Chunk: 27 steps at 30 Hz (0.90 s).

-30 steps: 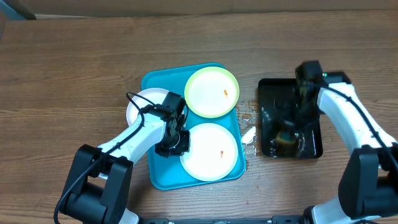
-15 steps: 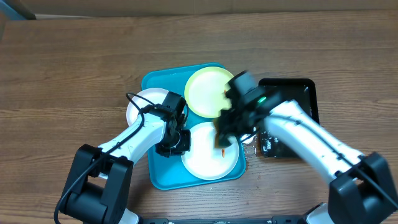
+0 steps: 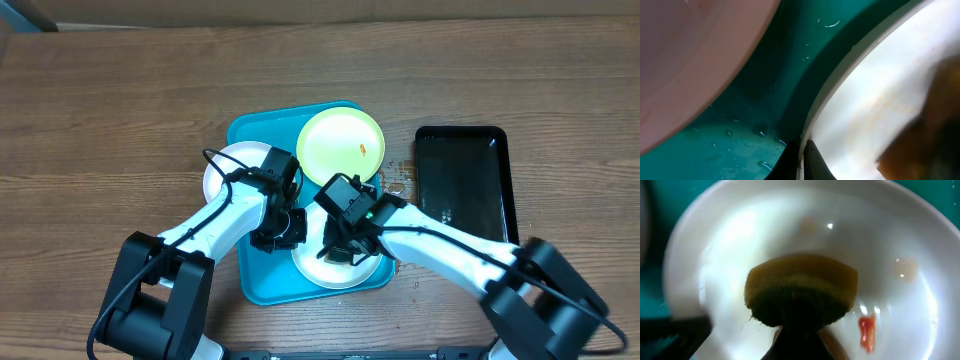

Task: Clean dirty plates on tray and stack at the side
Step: 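Scrub the cream plate with the sponge in the right gripper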

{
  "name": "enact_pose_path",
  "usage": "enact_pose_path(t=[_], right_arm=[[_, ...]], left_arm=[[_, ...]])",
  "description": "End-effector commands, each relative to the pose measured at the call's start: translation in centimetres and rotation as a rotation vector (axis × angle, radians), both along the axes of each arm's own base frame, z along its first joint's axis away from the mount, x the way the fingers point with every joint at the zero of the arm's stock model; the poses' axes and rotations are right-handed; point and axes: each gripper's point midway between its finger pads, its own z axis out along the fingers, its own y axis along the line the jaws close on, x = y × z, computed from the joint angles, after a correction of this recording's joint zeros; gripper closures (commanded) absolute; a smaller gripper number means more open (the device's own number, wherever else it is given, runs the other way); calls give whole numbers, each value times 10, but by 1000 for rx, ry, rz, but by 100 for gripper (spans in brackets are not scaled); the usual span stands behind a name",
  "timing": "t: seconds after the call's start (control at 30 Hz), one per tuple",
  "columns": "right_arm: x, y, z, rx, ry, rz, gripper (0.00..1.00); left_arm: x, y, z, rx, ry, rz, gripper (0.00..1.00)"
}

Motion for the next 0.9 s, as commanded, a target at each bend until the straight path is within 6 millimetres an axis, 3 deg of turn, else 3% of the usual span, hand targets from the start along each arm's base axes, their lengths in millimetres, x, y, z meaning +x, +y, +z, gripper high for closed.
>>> enact_pose_path(t=[0.0,0.1,0.3,0.4,0.67,0.87], right_arm=[[1,-10,-23,-62,21,-44,96],[-3,-22,-27,-98,60,-82,96],[-10,-76,-30,-216,189,-221,96],[-11,-93,-30,-246,227,-261,96],[-14,-119,-18,-358,254,-275,96],[1,-109,12,-348,167,-63,96]], left_arm=[[-6,11,-14,70,30,16,96],[-6,11,-14,70,31,17,96],[-6,11,-14,71,31,18,96],[-5,11,-14,70,30,18,96],[-7,13,-14,77,35,18,96],[-7,14,-15,83,34,18,96]])
